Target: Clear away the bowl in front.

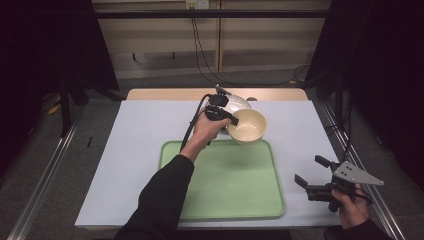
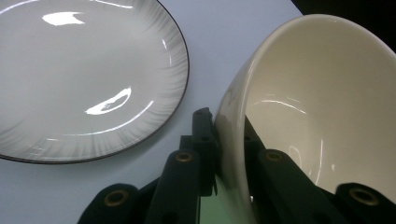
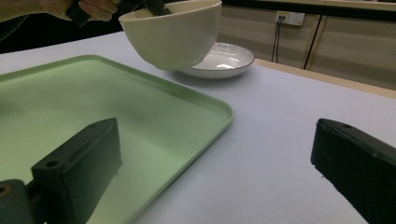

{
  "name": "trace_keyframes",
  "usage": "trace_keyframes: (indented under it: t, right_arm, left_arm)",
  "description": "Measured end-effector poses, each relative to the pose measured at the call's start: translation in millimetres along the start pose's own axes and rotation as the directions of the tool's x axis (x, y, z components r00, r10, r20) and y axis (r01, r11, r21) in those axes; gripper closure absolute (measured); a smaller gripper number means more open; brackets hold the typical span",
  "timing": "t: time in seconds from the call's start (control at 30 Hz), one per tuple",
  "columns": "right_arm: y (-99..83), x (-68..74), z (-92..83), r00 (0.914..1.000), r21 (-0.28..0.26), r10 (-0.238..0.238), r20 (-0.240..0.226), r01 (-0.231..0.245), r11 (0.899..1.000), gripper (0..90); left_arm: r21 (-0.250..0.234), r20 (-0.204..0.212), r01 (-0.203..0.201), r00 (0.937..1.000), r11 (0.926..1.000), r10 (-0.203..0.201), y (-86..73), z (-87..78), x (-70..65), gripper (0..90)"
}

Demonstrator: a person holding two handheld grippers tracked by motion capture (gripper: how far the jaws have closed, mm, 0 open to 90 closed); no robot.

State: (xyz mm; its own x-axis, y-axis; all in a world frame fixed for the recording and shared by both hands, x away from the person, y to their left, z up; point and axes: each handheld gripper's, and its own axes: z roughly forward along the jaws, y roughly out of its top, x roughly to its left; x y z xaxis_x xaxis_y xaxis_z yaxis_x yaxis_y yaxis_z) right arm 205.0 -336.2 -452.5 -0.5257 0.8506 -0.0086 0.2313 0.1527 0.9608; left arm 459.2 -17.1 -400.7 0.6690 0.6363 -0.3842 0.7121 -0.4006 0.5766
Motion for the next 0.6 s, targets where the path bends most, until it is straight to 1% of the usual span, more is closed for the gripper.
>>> trace_keyframes:
  t: [0.03, 0.07, 0.13, 0.17, 0.2, 0.27, 0.3, 0.33, 0.37, 0.4, 0.43, 0.47, 0.53, 0.57, 0.6]
  right_arm:
    - [0.0, -0.2, 0.1, 1.0000, -0.001, -0.003, 0.001, 0.003, 1.000, 1.4]
    - [0.0, 0.0, 0.2, 1.0000, -0.002, -0.002, 0.001, 0.002, 1.000, 1.4]
    - [0.1, 0.0, 0.1, 1.0000, -0.003, -0.003, 0.002, 0.003, 1.000, 1.4]
    - [0.1, -0.2, 0.1, 1.0000, -0.003, -0.004, 0.002, 0.004, 1.000, 1.4]
    - [0.0, -0.3, 0.1, 1.0000, -0.004, -0.004, 0.000, 0.004, 1.000, 1.4]
    - [-0.1, -0.2, 0.3, 1.0000, -0.005, -0.001, -0.006, 0.001, 1.000, 1.5]
    - [0.0, 0.0, 0.4, 1.0000, -0.004, -0.002, -0.004, 0.002, 1.000, 1.5]
    - [-0.1, 0.1, 0.4, 1.0000, -0.003, 0.000, -0.002, 0.000, 1.000, 1.5]
    - [-0.1, 0.2, 0.4, 1.0000, -0.003, 0.000, -0.002, 0.000, 1.000, 1.4]
    - [-0.1, -0.1, 0.4, 1.0000, -0.004, -0.005, -0.004, 0.005, 1.000, 1.4]
    - [-0.1, -0.1, 0.4, 1.0000, -0.005, -0.001, -0.009, 0.001, 1.000, 1.4]
    - [-0.1, -0.2, 0.4, 1.0000, -0.006, -0.002, -0.003, 0.002, 1.000, 1.5]
    - [-0.3, 0.6, 0.4, 1.0000, 0.000, -0.001, -0.001, 0.001, 1.000, 1.4]
    - [-0.3, 0.7, 0.5, 1.0000, 0.001, -0.002, -0.007, 0.002, 1.000, 1.4]
    - [-0.3, 0.9, 0.4, 1.0000, 0.002, 0.001, -0.008, -0.001, 1.000, 1.5]
  left_arm:
    - [0.005, -0.004, -0.007, 1.0000, 1.0000, 0.007, -0.2, 1.5, -0.7, 83.4]
    - [0.006, 0.003, -0.005, 1.0000, 1.0000, 0.005, -0.7, 3.0, -1.4, 83.4]
    - [0.016, 0.003, -0.010, 0.9999, 0.9998, 0.010, -1.4, 5.3, -1.9, 83.4]
    - [0.005, 0.006, -0.002, 1.0000, 1.0000, 0.002, -1.9, 7.5, -3.3, 83.4]
    - [0.019, 0.004, -0.014, 0.9999, 0.9997, 0.014, -2.0, 8.2, -4.0, 83.4]
    - [0.020, 0.003, -0.011, 0.9999, 0.9997, 0.011, -2.8, 12.0, -6.7, 83.4]
    - [0.027, 0.001, -0.018, 0.9998, 0.9995, 0.018, -3.2, 13.6, -7.8, 83.4]
    - [0.020, 0.003, -0.001, 1.0000, 0.9998, 0.000, -4.3, 16.5, -9.7, 83.4]
    - [0.034, 0.011, -0.012, 0.9999, 0.9994, 0.012, -4.6, 18.2, -9.4, 83.4]
    - [0.036, 0.007, -0.012, 0.9999, 0.9993, 0.012, -5.2, 20.1, -10.0, 83.3]
    - [0.041, 0.015, -0.008, 0.9999, 0.9991, 0.007, -5.8, 21.5, -10.2, 83.3]
    - [0.037, 0.015, 0.000, 0.9999, 0.9993, -0.001, -6.2, 23.3, -10.9, 83.4]
    - [0.046, 0.025, -0.011, 0.9997, 0.9989, 0.010, -6.6, 25.8, -11.1, 83.4]
    - [0.043, 0.012, -0.007, 0.9999, 0.9991, 0.006, -7.4, 27.6, -13.2, 83.4]
    - [0.047, 0.006, -0.012, 0.9999, 0.9988, 0.012, -8.1, 29.5, -14.7, 83.4]
